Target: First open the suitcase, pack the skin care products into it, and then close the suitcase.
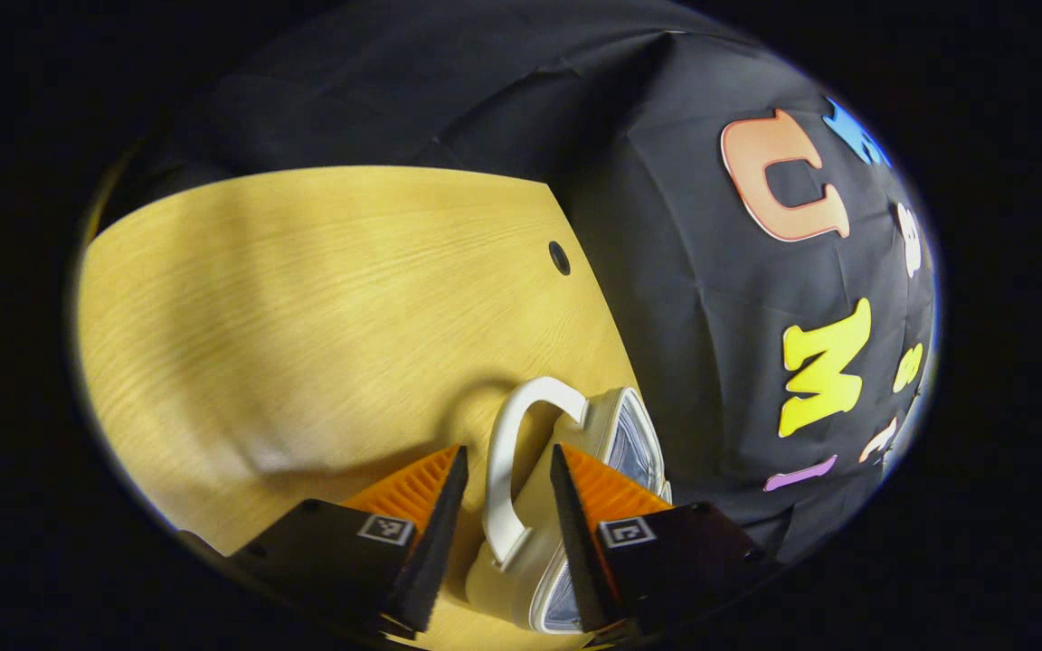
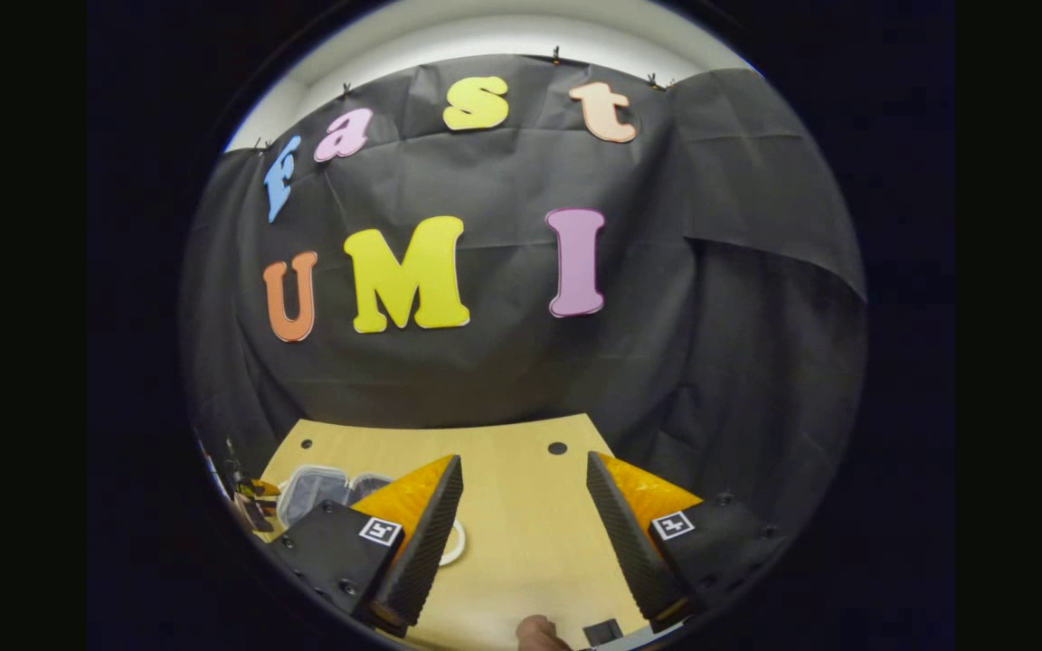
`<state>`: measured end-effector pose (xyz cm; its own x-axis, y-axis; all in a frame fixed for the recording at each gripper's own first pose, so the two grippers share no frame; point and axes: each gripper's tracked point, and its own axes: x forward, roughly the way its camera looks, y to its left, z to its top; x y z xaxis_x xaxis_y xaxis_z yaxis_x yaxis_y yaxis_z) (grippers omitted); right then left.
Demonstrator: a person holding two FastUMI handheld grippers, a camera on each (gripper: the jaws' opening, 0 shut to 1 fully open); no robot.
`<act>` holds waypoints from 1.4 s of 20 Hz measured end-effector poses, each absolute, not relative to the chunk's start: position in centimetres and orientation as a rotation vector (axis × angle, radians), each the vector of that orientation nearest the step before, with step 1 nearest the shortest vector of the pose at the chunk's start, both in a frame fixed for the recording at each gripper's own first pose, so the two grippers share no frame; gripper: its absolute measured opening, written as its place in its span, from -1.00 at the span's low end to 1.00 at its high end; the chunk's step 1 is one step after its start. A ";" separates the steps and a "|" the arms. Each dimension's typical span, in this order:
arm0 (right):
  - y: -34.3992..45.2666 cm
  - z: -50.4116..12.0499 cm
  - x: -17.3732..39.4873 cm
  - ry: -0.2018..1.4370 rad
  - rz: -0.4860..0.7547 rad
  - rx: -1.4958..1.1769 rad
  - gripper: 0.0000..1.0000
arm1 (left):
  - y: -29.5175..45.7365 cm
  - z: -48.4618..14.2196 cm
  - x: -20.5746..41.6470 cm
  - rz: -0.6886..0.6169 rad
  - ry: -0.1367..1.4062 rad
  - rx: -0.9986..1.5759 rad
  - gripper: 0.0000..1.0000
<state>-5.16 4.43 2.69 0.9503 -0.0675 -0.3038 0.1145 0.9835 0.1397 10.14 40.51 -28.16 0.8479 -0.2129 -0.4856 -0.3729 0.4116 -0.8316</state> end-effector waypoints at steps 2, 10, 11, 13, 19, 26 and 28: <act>3.9 2.6 -5.7 0.307 -0.106 0.154 0.55 | 39.9 -29.4 10.3 0.109 0.616 -1.193 -0.22; 3.0 3.8 -6.8 0.264 -0.104 0.144 0.63 | 39.9 -27.8 10.6 0.132 0.608 -1.070 -0.89; 2.8 4.2 -6.7 0.251 -0.099 0.138 0.63 | 39.9 -26.9 10.7 0.139 0.602 -1.043 -0.90; 2.3 4.8 -6.7 0.233 -0.085 0.133 0.63 | 40.0 -24.5 11.0 0.137 0.567 -0.978 -0.92; 0.6 4.8 -5.8 0.200 -0.029 0.154 0.56 | 37.5 -15.3 11.9 0.076 0.413 -0.718 -0.94; -0.1 4.9 -4.2 0.158 0.022 0.100 0.63 | 30.6 -6.5 11.1 0.026 0.269 -0.477 -0.94; 0.6 4.9 -4.1 0.161 0.050 0.084 0.55 | 28.3 -5.7 10.8 0.027 0.250 -0.366 -0.94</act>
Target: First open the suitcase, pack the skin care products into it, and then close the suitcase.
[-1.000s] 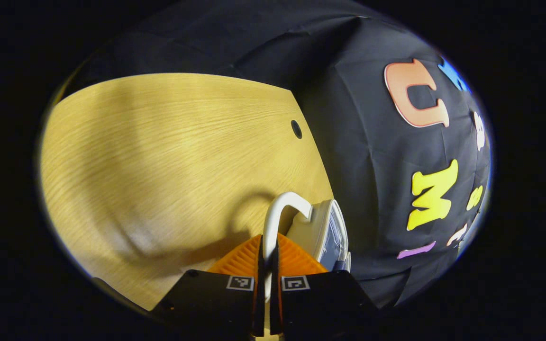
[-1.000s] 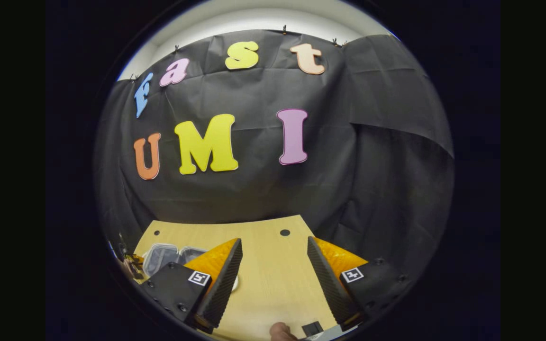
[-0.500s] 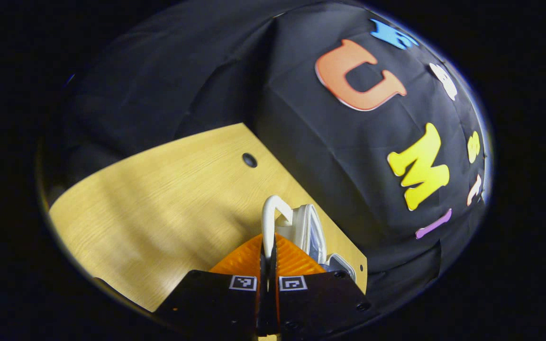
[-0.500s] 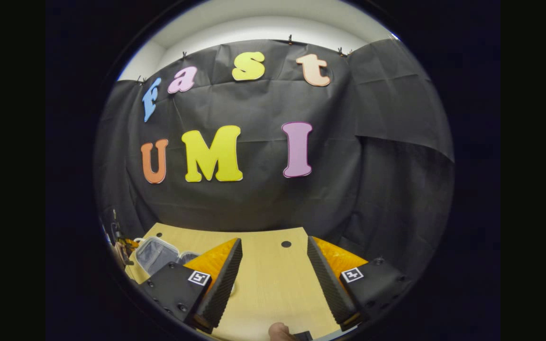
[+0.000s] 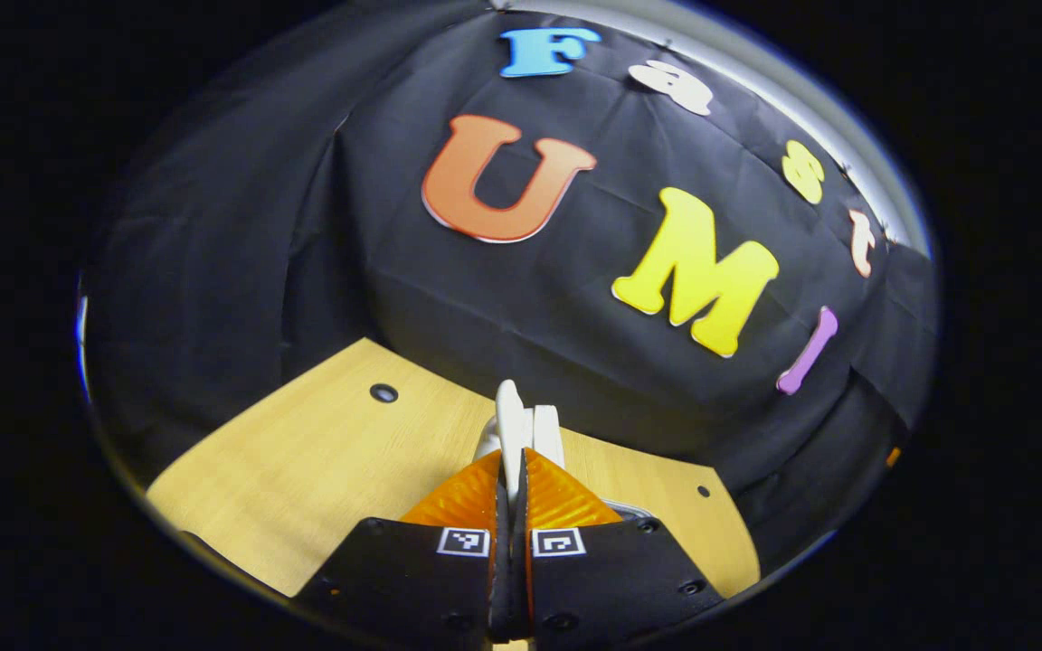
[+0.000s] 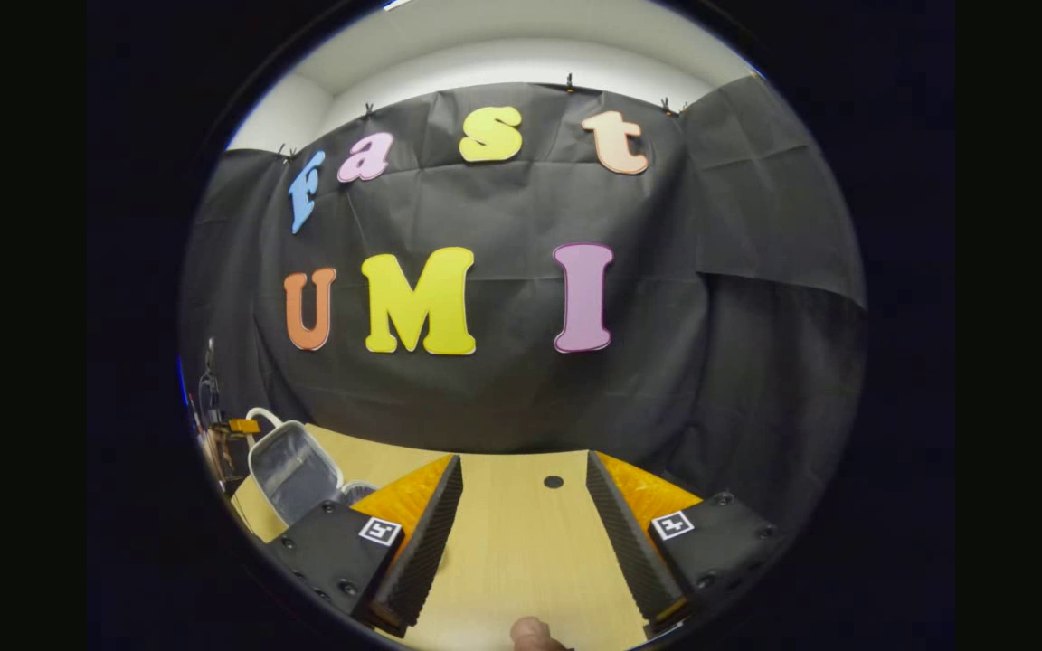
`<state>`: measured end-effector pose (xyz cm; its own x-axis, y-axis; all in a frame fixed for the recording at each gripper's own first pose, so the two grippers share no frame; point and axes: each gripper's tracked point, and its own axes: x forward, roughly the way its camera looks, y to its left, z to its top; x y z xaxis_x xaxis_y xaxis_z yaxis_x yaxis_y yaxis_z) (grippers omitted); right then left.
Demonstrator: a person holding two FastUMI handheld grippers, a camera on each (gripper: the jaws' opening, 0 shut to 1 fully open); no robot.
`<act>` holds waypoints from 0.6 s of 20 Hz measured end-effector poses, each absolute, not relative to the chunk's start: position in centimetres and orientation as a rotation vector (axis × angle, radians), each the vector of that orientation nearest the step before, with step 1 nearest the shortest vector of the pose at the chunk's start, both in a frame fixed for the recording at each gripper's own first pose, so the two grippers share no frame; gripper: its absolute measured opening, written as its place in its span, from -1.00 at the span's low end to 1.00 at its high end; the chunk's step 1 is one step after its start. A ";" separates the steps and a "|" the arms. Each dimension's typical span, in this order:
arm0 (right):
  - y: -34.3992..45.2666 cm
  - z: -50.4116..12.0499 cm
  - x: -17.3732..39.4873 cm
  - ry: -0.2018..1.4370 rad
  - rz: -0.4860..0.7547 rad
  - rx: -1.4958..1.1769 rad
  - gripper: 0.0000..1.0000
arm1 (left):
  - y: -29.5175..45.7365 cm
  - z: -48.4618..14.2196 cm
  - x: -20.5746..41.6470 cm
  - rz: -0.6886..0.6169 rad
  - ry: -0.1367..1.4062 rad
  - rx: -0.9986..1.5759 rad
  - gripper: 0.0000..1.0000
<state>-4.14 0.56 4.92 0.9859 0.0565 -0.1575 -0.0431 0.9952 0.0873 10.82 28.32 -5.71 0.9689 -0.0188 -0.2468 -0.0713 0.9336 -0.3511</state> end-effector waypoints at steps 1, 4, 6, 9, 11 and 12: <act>0.5 4.8 -4.0 0.156 0.054 0.068 0.62 | 27.0 -5.2 10.5 0.021 0.242 -0.323 -0.94; 0.8 4.0 -3.9 0.166 0.082 0.046 0.62 | 23.5 -4.1 9.9 0.003 0.236 -0.247 -0.94; 0.5 3.4 -3.9 0.179 0.091 0.048 0.62 | 21.4 -4.2 9.9 -0.018 0.246 -0.140 -0.93; -0.3 2.7 -3.8 0.203 0.099 0.061 0.60 | 17.9 -3.6 10.3 -0.077 0.242 -0.070 -0.94; -1.1 2.5 -3.6 0.210 0.099 0.072 0.59 | 16.4 -3.6 10.6 -0.086 0.246 -0.054 -0.93; -1.4 2.3 -3.5 0.214 0.099 0.075 0.60 | 15.7 -3.7 10.8 -0.084 0.251 -0.043 -0.94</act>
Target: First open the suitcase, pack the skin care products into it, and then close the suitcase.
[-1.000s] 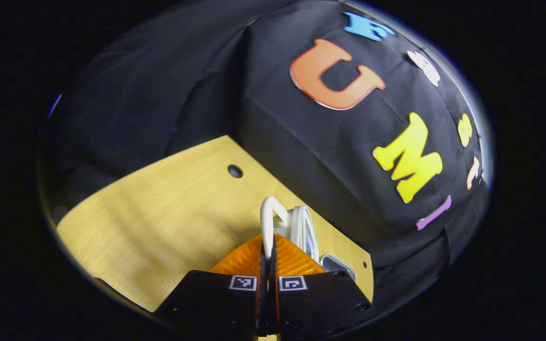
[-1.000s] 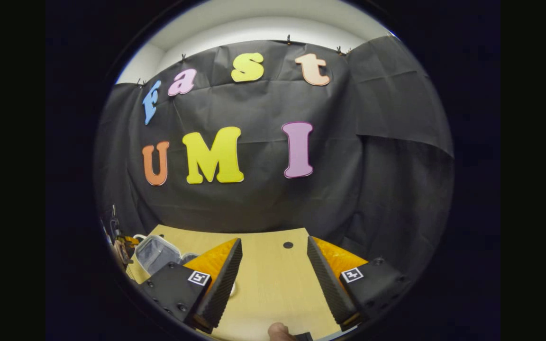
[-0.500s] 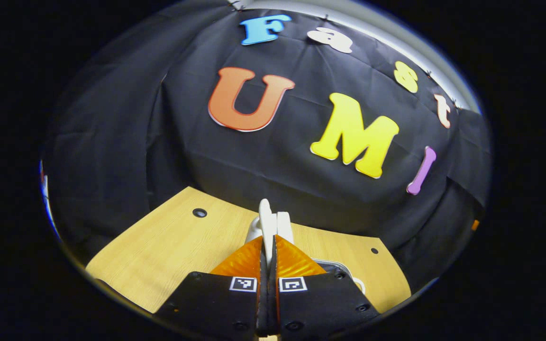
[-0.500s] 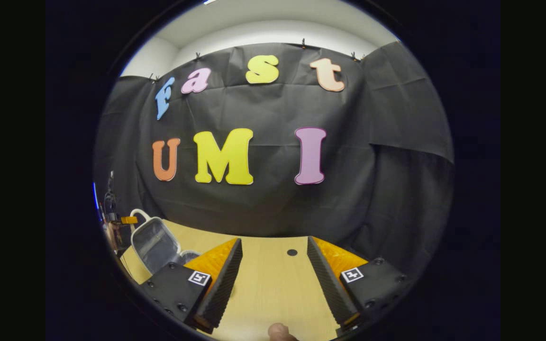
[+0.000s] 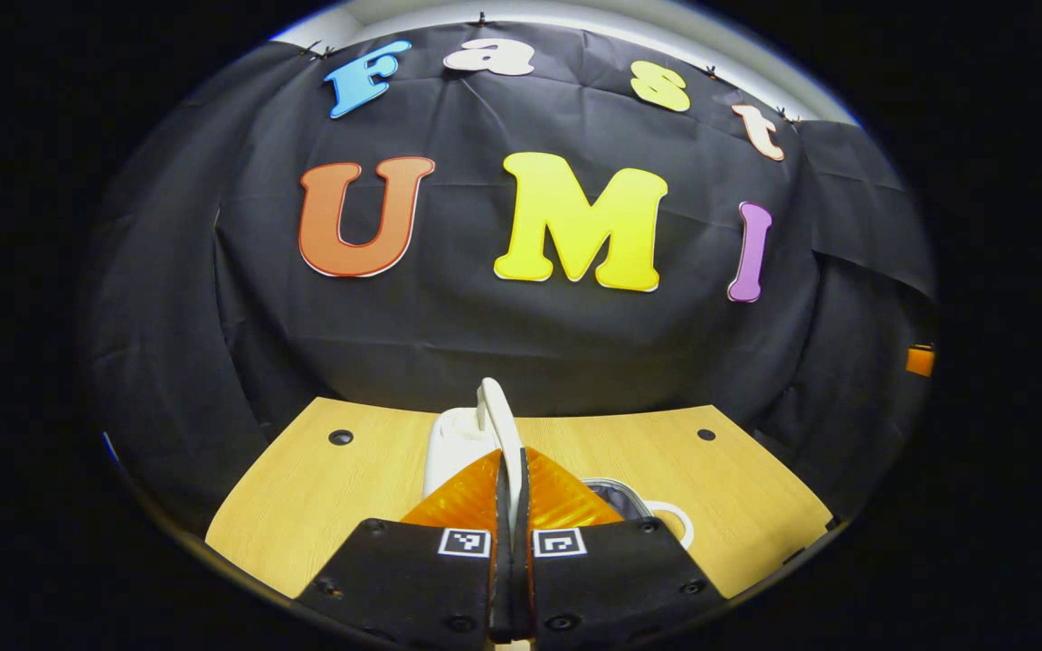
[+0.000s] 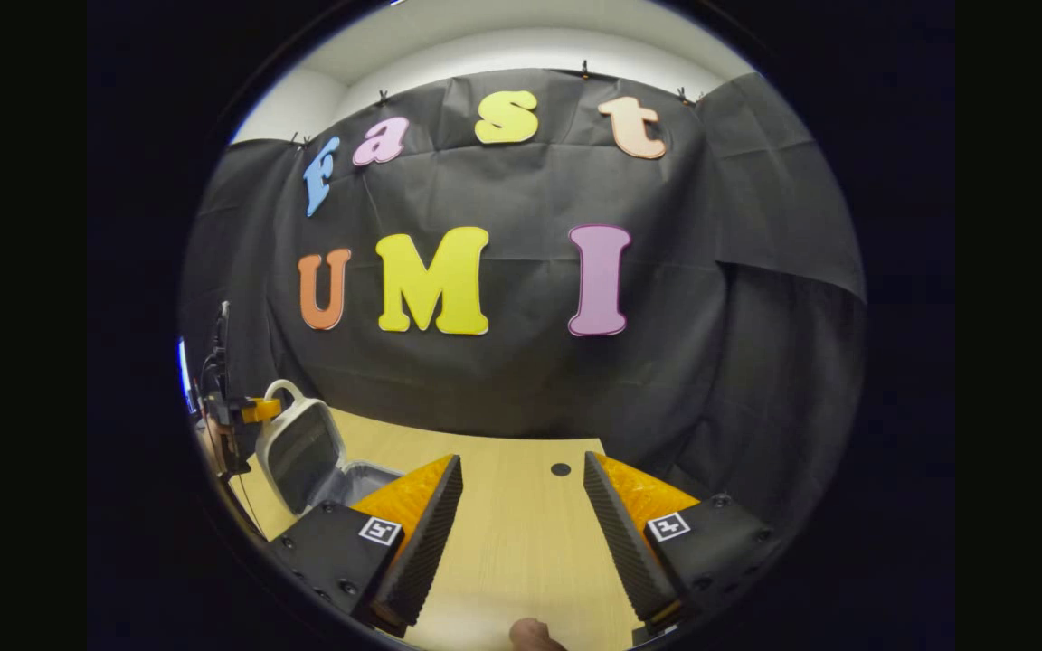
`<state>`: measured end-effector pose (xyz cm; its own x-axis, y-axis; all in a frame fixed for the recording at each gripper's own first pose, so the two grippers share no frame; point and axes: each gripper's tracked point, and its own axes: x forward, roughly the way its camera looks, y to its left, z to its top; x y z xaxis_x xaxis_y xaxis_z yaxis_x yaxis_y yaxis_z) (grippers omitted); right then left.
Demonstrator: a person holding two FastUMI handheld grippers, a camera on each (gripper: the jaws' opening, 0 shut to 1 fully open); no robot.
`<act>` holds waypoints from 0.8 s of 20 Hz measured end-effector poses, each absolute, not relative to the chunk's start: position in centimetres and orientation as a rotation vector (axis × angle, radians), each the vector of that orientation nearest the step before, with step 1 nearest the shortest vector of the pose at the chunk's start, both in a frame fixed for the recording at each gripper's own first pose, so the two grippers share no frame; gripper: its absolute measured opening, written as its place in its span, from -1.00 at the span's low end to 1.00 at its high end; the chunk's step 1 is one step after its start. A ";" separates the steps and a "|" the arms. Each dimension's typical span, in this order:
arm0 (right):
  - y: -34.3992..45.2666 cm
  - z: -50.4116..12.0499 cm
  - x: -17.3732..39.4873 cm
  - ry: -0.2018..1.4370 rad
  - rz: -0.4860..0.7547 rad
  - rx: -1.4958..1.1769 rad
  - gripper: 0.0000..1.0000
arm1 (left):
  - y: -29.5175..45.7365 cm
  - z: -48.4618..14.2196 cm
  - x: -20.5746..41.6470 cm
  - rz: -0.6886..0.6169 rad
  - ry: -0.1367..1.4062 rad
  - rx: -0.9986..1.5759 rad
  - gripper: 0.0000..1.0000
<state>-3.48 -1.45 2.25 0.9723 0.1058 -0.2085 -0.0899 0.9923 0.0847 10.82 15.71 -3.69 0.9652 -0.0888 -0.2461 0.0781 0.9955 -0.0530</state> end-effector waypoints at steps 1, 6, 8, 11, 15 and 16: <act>-1.7 2.2 -3.4 0.218 0.103 0.081 0.59 | 15.0 -3.7 11.0 -0.090 0.252 -0.038 -0.94; -2.7 1.9 -2.7 0.221 0.115 0.089 0.60 | 8.7 -4.4 11.5 -0.192 0.272 -0.013 -0.94; -3.1 1.7 -2.4 0.225 0.117 0.087 0.60 | 5.7 -5.9 12.1 -0.235 0.307 0.042 -0.93; -3.9 1.1 -2.2 0.238 0.118 0.092 0.59 | 1.2 -8.4 12.0 -0.319 0.371 0.160 -0.93; -5.4 0.5 -1.8 0.250 0.099 0.096 0.60 | -3.5 -12.6 11.3 -0.375 0.467 0.316 -0.93; -5.8 0.0 -1.8 0.256 0.092 0.098 0.60 | -4.3 -13.9 11.1 -0.385 0.488 0.347 -0.93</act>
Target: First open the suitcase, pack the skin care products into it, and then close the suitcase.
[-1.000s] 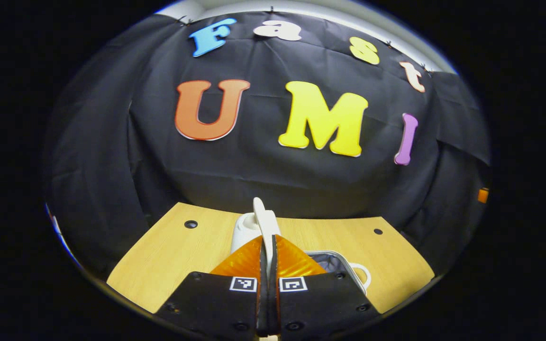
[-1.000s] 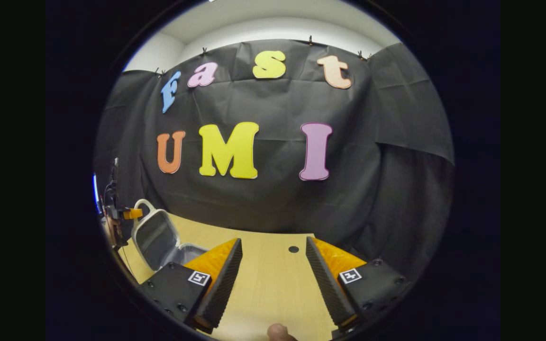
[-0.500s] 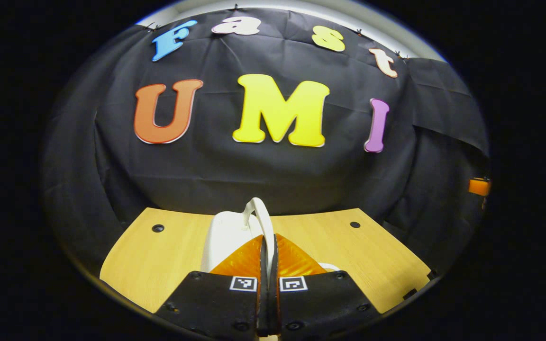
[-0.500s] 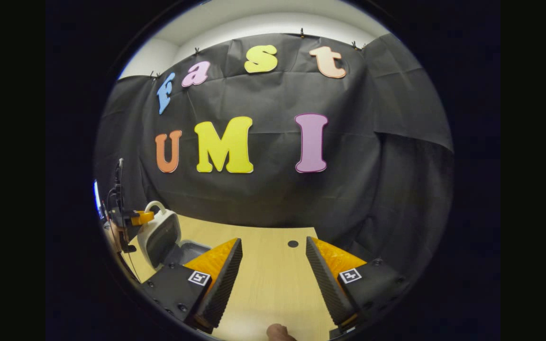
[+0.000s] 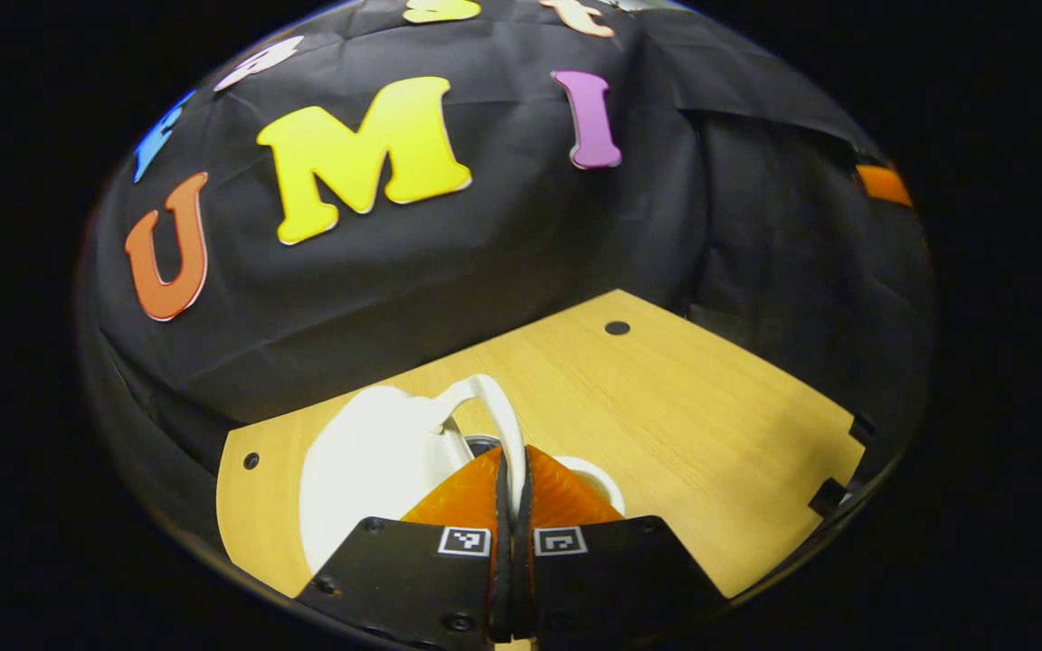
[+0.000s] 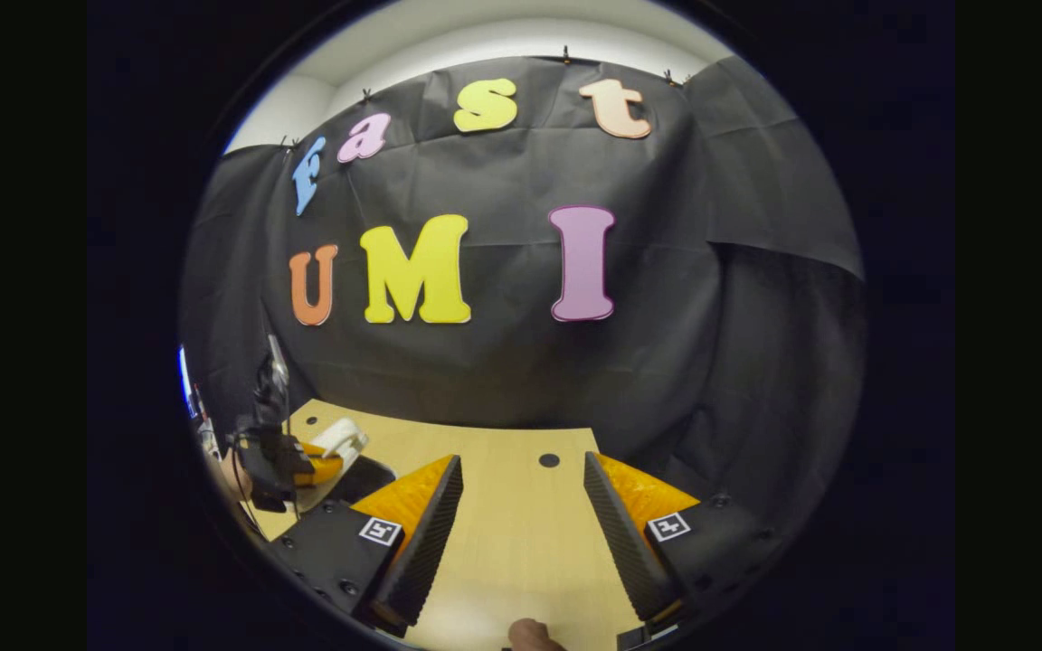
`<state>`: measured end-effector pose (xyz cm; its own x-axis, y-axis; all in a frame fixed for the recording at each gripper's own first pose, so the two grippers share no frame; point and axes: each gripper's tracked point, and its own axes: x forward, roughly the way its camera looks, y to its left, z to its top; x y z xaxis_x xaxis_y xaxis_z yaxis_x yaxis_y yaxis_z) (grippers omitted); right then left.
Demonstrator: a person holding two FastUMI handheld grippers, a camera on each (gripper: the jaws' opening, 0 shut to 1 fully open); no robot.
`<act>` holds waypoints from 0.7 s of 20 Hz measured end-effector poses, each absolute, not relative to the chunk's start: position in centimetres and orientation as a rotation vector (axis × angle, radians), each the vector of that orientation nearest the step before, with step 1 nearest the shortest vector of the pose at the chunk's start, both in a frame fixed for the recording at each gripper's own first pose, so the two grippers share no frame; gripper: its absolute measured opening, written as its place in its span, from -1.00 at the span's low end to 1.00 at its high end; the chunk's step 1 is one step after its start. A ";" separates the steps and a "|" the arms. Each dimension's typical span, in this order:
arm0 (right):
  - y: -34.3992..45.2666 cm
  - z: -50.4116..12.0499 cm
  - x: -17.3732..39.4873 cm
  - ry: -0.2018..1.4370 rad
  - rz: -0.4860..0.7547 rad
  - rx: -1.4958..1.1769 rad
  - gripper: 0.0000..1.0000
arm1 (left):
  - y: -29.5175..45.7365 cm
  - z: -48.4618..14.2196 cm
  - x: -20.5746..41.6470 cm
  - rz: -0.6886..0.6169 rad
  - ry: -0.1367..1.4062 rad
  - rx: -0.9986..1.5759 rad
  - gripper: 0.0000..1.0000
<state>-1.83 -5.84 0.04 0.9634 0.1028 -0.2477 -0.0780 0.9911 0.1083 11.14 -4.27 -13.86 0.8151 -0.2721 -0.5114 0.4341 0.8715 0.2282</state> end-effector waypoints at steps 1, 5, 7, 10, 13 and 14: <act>-6.2 -0.2 -1.8 0.263 0.085 0.100 0.59 | -4.7 -15.4 11.6 -0.388 0.512 0.370 -0.93; -7.5 -1.5 -1.7 0.290 0.056 0.109 0.60 | -6.1 -19.6 12.6 -0.406 0.591 0.422 -0.89; -8.2 -1.8 -1.8 0.299 0.039 0.120 0.60 | -6.4 -21.0 13.0 -0.411 0.619 0.443 -0.87; -8.9 -2.5 -1.9 0.318 0.015 0.134 0.60 | -6.4 -22.4 13.6 -0.403 0.649 0.437 -0.88; -9.0 -3.0 -2.0 0.328 0.003 0.130 0.60 | -6.6 -23.5 13.9 -0.399 0.691 0.434 -0.83; -9.2 -3.0 -2.0 0.326 -0.005 0.126 0.53 | -7.0 -23.9 13.7 -0.408 0.709 0.422 -0.72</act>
